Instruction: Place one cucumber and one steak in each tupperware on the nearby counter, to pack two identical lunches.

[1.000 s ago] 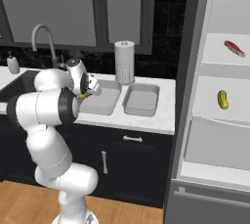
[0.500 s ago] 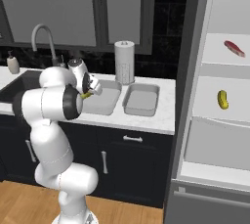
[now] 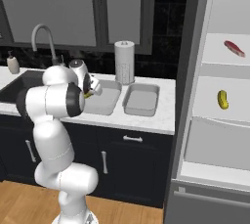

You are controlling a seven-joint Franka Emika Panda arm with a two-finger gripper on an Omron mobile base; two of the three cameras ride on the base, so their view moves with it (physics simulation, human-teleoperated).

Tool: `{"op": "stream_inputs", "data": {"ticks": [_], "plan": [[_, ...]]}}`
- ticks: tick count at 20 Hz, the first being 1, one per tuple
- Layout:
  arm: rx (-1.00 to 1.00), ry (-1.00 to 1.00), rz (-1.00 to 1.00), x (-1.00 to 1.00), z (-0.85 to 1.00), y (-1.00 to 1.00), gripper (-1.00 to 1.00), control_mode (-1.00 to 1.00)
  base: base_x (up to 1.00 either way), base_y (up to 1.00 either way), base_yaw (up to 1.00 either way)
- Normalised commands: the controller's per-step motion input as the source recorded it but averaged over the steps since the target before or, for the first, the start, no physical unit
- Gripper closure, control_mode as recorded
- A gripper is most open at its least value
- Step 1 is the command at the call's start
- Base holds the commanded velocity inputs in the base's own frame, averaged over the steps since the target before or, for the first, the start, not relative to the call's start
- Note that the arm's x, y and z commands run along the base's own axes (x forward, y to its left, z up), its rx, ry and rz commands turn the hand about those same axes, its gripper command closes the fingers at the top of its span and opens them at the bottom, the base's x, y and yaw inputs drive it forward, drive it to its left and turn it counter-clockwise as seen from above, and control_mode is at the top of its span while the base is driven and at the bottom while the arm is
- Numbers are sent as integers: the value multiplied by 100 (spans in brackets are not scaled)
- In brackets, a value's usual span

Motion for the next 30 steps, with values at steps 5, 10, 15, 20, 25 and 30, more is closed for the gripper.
{"op": "stream_inputs", "data": {"ticks": [5, 10, 15, 20, 25, 30], "plan": [[0, 0, 1, 14, -16, 0, 100, -100, 0, 0, 0], [0, 0, 1, 13, -16, 0, 100, -100, 0, 0, 0], [0, 0, 0, 9, -15, 0, 100, -100, 0, 0, 0], [0, 0, 0, 7, -15, 0, 100, -100, 0, 0, 0], [0, 0, 0, 6, -13, 0, 100, -100, 0, 0, 0], [0, 0, 0, 5, -10, 0, 100, -100, 0, 0, 0]]}}
